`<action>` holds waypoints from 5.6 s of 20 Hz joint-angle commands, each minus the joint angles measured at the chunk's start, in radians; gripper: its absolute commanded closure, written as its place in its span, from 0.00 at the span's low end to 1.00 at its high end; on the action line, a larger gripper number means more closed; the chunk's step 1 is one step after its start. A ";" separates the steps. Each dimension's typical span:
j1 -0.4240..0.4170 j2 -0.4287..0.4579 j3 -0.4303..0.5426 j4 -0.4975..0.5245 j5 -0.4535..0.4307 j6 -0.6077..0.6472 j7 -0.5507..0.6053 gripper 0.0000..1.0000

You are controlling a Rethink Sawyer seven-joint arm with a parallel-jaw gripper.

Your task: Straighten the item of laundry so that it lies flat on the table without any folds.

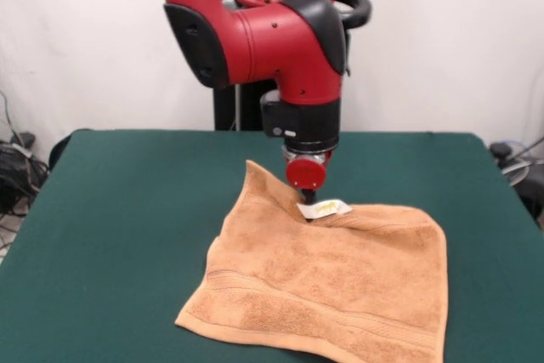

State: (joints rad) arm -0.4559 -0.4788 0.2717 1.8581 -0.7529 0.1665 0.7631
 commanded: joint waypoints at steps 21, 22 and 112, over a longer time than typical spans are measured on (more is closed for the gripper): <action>-0.106 0.194 0.103 -0.078 -0.288 0.106 -0.046 1.00; -0.108 0.188 0.094 -0.076 -0.294 0.098 -0.034 1.00; 0.042 0.249 -0.387 -0.267 -0.220 -0.188 0.066 1.00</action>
State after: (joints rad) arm -0.3773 -0.3786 0.0316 1.8451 -1.0001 -0.4335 0.7623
